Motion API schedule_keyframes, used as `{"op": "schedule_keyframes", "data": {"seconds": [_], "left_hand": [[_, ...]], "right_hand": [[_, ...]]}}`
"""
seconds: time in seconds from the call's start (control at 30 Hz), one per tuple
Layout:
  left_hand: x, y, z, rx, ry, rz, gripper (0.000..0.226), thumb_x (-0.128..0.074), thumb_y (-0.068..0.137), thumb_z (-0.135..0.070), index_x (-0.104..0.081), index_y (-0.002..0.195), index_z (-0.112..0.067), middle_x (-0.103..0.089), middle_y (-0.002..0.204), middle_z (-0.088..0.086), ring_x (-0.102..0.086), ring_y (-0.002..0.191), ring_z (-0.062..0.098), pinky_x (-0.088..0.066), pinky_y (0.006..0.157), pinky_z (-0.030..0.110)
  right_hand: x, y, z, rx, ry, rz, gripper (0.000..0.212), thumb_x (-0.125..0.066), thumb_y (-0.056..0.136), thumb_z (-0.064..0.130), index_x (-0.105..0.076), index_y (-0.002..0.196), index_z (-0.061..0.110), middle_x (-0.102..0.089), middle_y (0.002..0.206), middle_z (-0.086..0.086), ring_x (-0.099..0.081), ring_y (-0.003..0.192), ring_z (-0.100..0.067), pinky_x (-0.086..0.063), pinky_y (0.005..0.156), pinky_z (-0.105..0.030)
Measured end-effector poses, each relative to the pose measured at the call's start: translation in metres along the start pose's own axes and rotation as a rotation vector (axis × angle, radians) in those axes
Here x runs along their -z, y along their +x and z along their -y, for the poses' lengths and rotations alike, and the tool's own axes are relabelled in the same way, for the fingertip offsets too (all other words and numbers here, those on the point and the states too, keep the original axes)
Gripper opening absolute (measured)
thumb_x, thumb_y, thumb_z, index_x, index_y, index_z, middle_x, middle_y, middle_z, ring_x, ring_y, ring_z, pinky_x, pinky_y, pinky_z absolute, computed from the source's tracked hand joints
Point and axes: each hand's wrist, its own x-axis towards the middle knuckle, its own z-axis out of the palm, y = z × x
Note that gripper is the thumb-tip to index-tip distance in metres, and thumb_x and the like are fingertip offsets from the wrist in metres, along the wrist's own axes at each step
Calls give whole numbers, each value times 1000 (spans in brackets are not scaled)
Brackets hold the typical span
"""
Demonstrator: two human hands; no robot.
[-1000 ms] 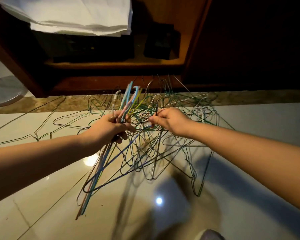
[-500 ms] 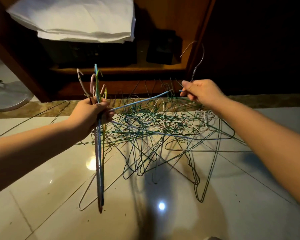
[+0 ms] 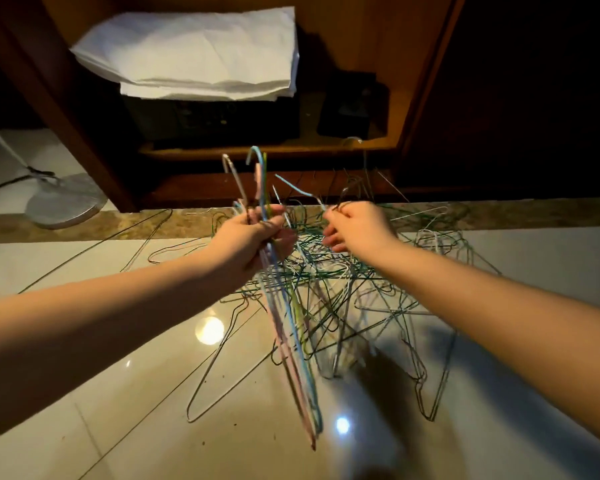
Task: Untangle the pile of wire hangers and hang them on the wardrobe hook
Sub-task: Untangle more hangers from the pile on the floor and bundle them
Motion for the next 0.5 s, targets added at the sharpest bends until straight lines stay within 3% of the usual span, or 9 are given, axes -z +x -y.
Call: {"op": "schedule_keyframes", "data": {"seconds": [0.13,0.23,0.33,0.4,0.5], "left_hand": [[-9,3,8,7,-22,91,33,-48,92,0,-50,124,-10,-63,93,12,-59,76,20,-56,69,29],[-5,5,10,-11,19,102,32,-50,90,0,-55,118,-16,-68,91,7,-61,77,20,-55,66,29],[-7,3,13,-42,65,125,28,-51,89,2,-58,110,-15,-68,91,6,-65,75,17,-57,72,33],[-8,2,16,-89,120,94,22,-50,90,1,-59,103,-14,-66,87,5,-66,69,12,-57,68,30],[-7,3,16,-139,215,57,15,-47,93,-3,-58,95,-13,-57,75,3,-59,57,6,-54,58,24]], "right_hand": [[-28,-17,5,-31,96,79,16,-51,93,6,-61,103,13,-63,91,-1,-59,78,-13,-48,63,-20],[-23,-26,10,-13,145,147,26,-44,95,4,-57,117,11,-58,100,-2,-54,93,-13,-39,64,-16],[-20,-33,11,14,143,217,30,-45,94,3,-57,119,15,-60,109,-4,-53,103,-15,-39,77,-19],[-16,-35,9,54,108,217,36,-48,93,4,-55,126,17,-56,123,-5,-52,110,-18,-40,83,-22],[5,-29,-13,130,-134,103,34,-52,93,12,-54,126,21,-49,127,-3,-57,104,-25,-48,80,-30]]}}
